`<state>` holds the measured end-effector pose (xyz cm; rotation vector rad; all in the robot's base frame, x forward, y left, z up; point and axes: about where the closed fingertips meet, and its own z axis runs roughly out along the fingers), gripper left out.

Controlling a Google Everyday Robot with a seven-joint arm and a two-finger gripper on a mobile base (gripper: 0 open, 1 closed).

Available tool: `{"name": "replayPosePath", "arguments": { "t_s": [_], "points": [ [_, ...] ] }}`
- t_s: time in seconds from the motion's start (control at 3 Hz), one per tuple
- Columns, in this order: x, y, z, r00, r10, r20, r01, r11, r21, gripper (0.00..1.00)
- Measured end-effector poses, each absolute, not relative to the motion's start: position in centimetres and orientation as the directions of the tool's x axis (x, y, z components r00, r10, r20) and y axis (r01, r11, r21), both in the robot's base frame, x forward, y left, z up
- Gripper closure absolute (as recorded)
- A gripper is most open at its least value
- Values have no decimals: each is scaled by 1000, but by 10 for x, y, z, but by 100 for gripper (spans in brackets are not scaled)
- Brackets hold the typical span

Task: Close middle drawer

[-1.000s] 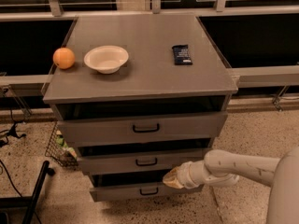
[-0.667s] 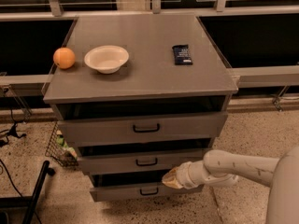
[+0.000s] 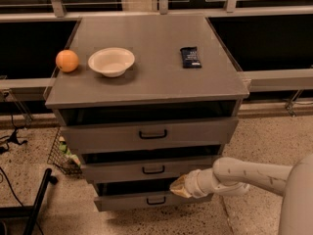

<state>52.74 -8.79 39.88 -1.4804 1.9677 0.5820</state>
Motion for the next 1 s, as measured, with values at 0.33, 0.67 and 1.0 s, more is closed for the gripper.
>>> {"name": "replayPosePath", "arguments": {
  "t_s": [0.33, 0.67, 1.0],
  "points": [
    [527, -88, 399, -196, -696, -691, -960, 281, -10, 11],
    [527, -88, 399, -196, -696, -691, -960, 281, -10, 0],
    [527, -88, 399, -196, -696, -691, -960, 281, -10, 0]
  ]
}}
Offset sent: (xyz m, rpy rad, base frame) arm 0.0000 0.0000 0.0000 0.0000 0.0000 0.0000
